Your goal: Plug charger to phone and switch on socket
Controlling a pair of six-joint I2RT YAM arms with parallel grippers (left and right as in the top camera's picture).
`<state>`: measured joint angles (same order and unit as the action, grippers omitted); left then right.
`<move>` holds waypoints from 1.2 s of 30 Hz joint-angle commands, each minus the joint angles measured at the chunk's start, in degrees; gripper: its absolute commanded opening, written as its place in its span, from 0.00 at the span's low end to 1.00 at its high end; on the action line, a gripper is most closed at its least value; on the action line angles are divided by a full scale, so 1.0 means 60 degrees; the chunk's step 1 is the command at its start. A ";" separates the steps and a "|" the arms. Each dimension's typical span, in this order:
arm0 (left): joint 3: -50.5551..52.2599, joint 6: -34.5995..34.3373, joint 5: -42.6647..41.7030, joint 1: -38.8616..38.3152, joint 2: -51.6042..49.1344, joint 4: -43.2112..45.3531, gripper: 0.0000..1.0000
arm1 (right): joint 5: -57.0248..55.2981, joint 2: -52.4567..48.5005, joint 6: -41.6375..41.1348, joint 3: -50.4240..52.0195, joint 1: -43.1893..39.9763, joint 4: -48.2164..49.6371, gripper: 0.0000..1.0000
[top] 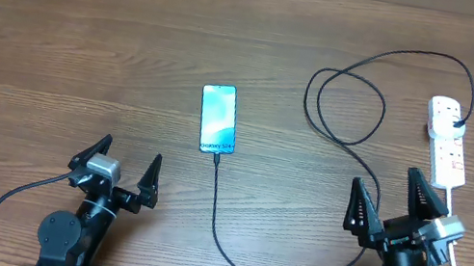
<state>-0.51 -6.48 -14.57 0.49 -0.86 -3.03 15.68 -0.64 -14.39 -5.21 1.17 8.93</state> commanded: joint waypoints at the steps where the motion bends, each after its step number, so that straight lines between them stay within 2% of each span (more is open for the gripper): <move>1: 0.0040 -0.0135 -0.0084 0.0040 0.0102 0.0007 1.00 | -0.0138 0.0080 -0.0109 0.0419 -0.0011 0.0007 1.00; 4: 0.0040 -0.0135 -0.0084 0.0040 0.0102 0.0007 0.99 | -0.0036 0.0080 -0.0109 0.0827 -0.0011 0.0182 1.00; 13: 0.0040 -0.0135 -0.0084 0.0040 0.0098 0.0007 0.99 | 0.0153 0.0084 -0.0120 0.0801 0.0000 -0.2011 1.00; 36: 0.0040 -0.0135 -0.0084 0.0040 0.0098 0.0007 1.00 | 0.0146 0.0080 -0.0106 0.0794 -0.0018 -0.2044 1.00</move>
<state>-0.51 -6.48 -14.57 0.49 -0.86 -3.03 16.32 -0.62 -14.96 -1.06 1.17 -3.62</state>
